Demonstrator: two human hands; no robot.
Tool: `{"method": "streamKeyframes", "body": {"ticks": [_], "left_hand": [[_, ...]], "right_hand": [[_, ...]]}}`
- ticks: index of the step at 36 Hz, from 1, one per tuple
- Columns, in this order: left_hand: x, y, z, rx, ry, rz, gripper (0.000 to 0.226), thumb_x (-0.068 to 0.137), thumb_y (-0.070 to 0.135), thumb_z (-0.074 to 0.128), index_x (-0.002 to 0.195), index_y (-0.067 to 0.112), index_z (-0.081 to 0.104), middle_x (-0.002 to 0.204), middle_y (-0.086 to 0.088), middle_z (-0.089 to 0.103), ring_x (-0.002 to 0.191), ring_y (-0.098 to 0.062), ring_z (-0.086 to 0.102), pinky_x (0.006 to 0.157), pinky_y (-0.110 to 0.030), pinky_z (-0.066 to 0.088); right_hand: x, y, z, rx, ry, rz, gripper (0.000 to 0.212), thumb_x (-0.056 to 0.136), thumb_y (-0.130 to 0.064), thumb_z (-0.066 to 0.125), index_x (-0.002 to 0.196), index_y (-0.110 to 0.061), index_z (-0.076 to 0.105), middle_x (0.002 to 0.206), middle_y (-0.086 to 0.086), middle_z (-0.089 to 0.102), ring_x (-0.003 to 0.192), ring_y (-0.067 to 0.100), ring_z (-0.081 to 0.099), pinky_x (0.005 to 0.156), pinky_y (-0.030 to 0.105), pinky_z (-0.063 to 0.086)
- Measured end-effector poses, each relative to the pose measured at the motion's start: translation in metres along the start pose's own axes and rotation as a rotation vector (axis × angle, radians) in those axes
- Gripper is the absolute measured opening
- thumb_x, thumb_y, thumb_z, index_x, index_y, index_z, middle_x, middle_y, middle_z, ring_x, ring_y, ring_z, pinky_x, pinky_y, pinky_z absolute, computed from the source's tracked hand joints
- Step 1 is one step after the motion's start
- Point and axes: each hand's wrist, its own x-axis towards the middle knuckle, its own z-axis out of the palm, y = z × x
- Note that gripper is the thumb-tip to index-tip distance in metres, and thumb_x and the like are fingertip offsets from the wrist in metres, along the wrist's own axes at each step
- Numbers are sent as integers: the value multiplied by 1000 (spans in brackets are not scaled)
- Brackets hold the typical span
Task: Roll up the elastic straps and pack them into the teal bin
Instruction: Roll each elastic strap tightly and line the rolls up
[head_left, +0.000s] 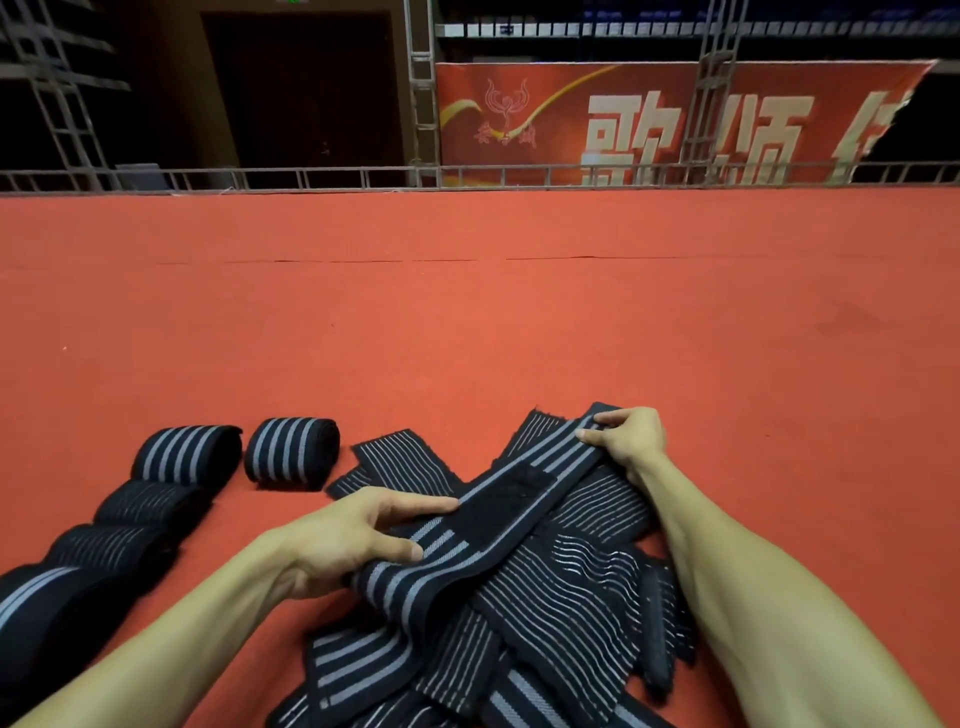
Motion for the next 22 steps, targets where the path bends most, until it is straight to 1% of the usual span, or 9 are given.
{"method": "streamKeyframes", "body": {"ticks": [3,4,6,9,11,14,16,18,22], "left_hand": [[1,1,3,-20,-4,-11,55,90,-18,52,129,20,61,127,-3,68,118,-20,64,93,-26,53],[2,1,5,-15,-5,-9,55,90,-18,52,129,20,61,127,-2,68,117,-19,64,91,-25,53],[4,2,7,-2,2,-10,55,90,-18,52,129,20,62,126,0,68,116,-18,65,90,-24,53],[6,4,10,0,9,-10,55,89,-17,54,129,19,63,125,1,69,116,-19,65,91,-25,53],[6,4,12,-3,16,-6,55,89,-17,54,129,19,63,125,0,69,116,-19,65,92,-26,53],[7,4,12,-8,24,-3,54,89,-17,54,128,20,64,125,0,69,116,-19,65,91,-25,53],[7,4,12,-14,21,-3,54,90,-17,53,127,20,64,125,-1,69,116,-19,65,91,-26,52],[7,3,11,-15,29,-6,54,90,-17,53,127,20,64,125,-1,69,115,-20,65,90,-25,53],[11,3,8,-2,45,-3,53,90,-16,54,128,20,63,123,-1,70,114,-20,66,89,-26,54]], "right_hand": [[5,1,0,76,-18,62,42,63,-3,91,102,-1,75,90,10,69,79,21,63,70,31,52],[6,0,0,92,-15,70,41,64,0,90,102,-2,75,94,11,70,81,23,65,72,33,55],[7,-1,-1,102,13,47,37,66,3,87,100,-6,75,102,12,71,91,25,67,83,39,58],[6,-4,-1,95,43,-27,35,69,5,85,101,-7,76,105,5,70,99,22,66,95,40,55],[5,-5,0,88,35,-66,35,70,6,83,102,-6,75,105,1,69,101,18,64,100,38,52],[4,0,3,77,40,-86,35,71,6,82,104,-6,75,104,-1,69,101,17,64,100,37,51],[4,6,5,72,23,-72,38,71,4,83,108,-4,74,111,5,71,101,19,65,99,38,52],[6,7,6,37,5,-49,44,72,-2,85,113,-3,71,115,12,70,102,22,66,98,37,52],[7,0,8,-90,35,-37,50,70,-24,90,112,-4,72,115,10,70,107,24,65,91,31,50]]}}
